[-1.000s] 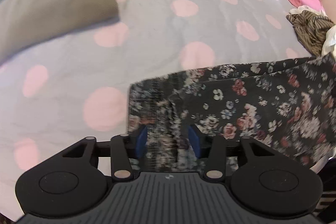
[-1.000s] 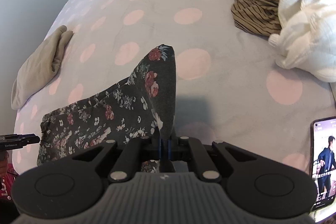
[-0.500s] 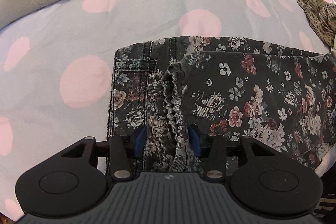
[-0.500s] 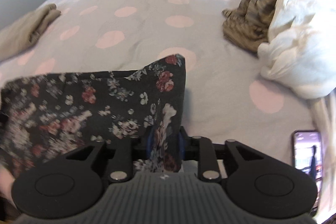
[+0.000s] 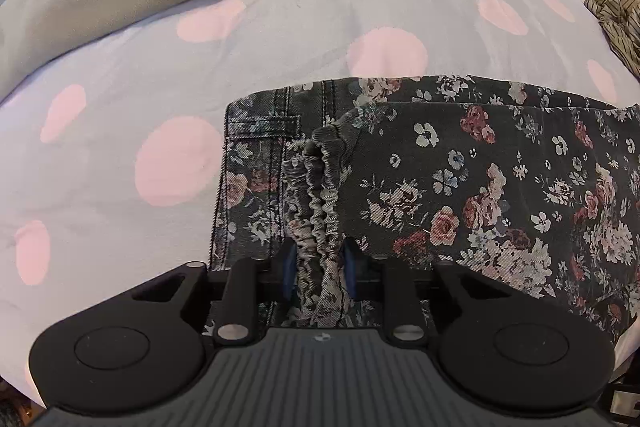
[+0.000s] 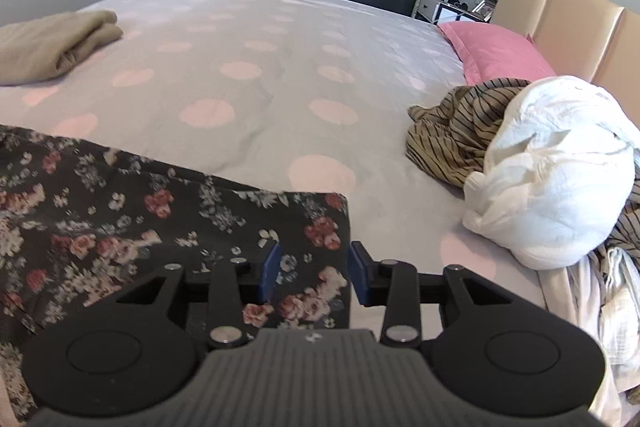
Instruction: Fold clothes
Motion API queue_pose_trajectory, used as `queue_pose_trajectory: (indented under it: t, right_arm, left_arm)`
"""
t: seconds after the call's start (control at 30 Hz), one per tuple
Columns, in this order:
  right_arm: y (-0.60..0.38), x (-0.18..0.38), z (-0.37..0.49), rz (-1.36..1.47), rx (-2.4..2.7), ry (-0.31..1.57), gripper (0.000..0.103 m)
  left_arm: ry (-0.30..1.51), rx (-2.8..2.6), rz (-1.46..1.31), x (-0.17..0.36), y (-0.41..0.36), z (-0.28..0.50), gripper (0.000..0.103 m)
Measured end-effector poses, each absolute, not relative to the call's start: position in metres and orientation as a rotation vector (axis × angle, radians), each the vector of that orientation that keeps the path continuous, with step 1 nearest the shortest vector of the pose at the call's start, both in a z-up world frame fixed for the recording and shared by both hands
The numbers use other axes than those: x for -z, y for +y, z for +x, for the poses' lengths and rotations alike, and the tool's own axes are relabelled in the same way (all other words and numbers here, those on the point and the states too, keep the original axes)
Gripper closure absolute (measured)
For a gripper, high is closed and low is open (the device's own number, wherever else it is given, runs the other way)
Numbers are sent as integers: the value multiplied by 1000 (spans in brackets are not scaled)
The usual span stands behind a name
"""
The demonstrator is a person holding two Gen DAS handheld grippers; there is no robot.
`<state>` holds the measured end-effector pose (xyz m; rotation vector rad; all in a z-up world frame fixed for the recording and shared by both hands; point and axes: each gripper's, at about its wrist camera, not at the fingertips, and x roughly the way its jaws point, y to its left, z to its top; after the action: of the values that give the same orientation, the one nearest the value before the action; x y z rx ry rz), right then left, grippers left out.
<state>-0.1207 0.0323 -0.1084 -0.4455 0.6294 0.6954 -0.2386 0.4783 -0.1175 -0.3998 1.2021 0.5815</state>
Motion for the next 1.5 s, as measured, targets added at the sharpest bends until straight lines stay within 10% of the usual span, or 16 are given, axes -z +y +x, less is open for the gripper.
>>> queue_pose_trajectory:
  t: [1.5]
  right_arm:
    - [55, 135, -129, -478, -851, 862, 61]
  left_arm:
    - [1178, -628, -382, 103, 497, -257, 89]
